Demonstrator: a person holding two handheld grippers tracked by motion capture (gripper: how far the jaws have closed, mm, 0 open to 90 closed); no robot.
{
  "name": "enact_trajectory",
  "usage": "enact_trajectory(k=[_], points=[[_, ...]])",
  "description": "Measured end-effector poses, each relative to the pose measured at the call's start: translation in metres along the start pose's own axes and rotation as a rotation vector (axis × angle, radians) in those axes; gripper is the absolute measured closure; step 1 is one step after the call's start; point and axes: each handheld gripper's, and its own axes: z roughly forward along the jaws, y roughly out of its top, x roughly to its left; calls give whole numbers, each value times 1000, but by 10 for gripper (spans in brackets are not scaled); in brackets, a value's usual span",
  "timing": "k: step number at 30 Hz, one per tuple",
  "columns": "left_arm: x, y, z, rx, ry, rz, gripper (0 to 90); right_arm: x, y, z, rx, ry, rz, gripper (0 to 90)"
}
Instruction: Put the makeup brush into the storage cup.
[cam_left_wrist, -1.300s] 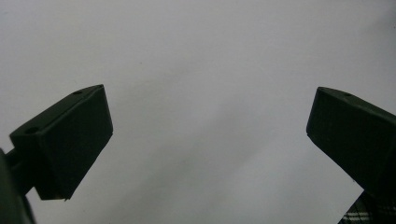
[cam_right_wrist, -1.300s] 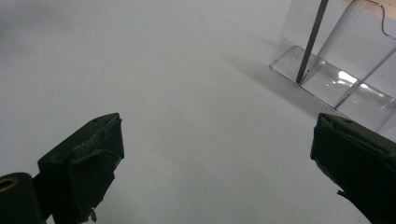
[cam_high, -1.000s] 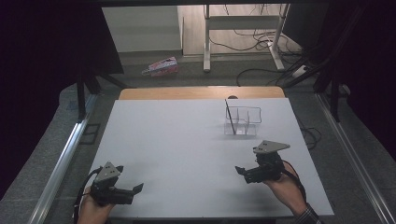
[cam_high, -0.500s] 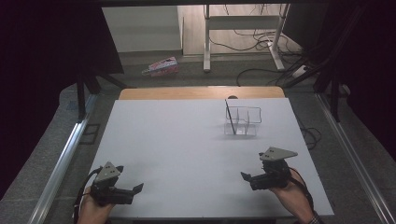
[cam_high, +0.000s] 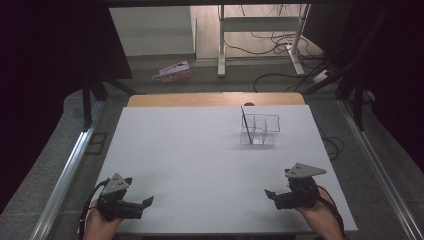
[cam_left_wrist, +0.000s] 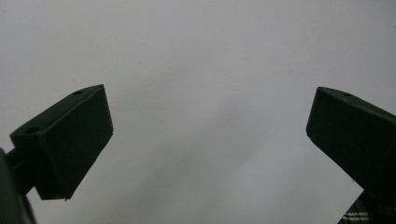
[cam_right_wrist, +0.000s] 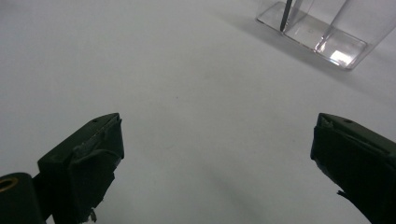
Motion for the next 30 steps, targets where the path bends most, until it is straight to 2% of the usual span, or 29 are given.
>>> enact_trajectory(k=[18,25,30], points=[[-1,0,1,7,2,9,12,-3,-22,-13,53,-21,19,11],[-1,0,1,12,4,10,13,-8,-34,-11,118,-15,71,11],[-1,0,1,15,3,12,12,-10,-35,-13,101,-10,104,12]])
